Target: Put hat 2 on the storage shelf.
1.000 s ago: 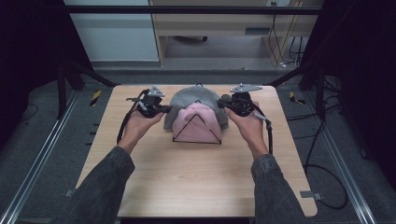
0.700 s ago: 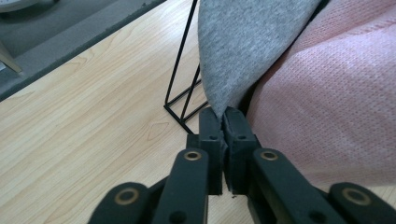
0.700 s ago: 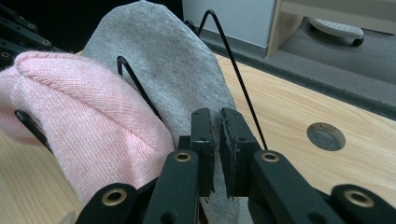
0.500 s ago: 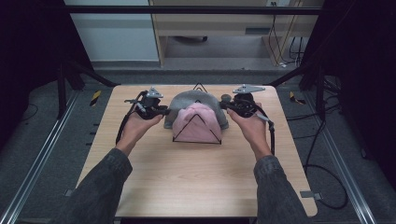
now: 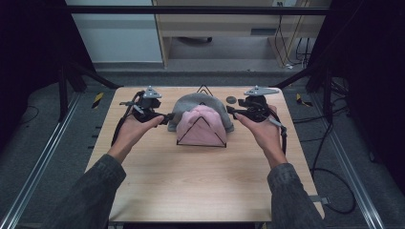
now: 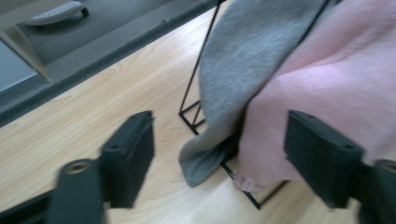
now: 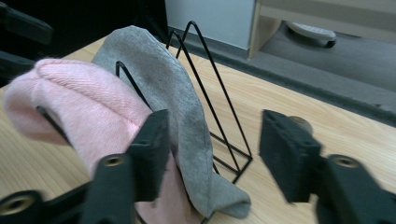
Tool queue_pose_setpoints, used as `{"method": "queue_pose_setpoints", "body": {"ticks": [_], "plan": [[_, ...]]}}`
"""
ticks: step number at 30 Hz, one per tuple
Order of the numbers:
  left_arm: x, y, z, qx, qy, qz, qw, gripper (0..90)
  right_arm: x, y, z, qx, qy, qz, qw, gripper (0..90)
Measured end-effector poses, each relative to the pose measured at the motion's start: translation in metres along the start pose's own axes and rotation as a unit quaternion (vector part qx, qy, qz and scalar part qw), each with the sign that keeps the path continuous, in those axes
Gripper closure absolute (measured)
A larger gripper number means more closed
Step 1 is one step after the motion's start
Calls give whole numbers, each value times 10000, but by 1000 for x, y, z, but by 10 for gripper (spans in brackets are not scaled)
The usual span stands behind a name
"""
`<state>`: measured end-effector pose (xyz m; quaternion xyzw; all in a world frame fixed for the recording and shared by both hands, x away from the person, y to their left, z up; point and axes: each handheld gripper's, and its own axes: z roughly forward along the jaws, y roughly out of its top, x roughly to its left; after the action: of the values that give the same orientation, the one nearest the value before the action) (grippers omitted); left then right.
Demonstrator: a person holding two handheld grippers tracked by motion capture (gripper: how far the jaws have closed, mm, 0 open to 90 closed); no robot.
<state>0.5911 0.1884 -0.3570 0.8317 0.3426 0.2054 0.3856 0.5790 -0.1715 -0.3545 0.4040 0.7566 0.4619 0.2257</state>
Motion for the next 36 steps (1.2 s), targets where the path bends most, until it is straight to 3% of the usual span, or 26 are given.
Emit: {"method": "queue_pose_setpoints", "body": {"ticks": [4, 10, 12, 18, 22, 26, 31, 36], "plan": [[-7, -1, -16, -100, -202, 23, 9997, 109, 6, 3, -20, 70, -122, -67, 9999, 220], [-22, -16, -34, -166, -627, 105, 9978, 57, 14, -5, -42, 200, -167, -116, 9996, 89], [-28, -24, -39, -141, -589, 232, 9979, 53, 17, -12, -47, 257, -206, -188, 9993, 70], [-40, -48, -49, -24, -733, 407, 9965, 53, 28, -40, -61, 480, -65, -593, 9971, 70], [-43, -67, -49, 209, -745, 593, 9952, 54, 37, -61, -66, 694, 82, -726, 9949, 88], [-45, -86, -46, 421, -791, 594, 9942, 55, 44, -87, -65, 979, 99, -828, 9917, 116], [-45, -107, -38, 677, -803, 625, 9925, 56, 49, -119, -54, 1316, 297, -773, 9878, 124], [-43, -126, -26, 950, -825, 534, 9906, 57, 48, -138, -40, 1549, 358, -711, 9847, 130]]}}
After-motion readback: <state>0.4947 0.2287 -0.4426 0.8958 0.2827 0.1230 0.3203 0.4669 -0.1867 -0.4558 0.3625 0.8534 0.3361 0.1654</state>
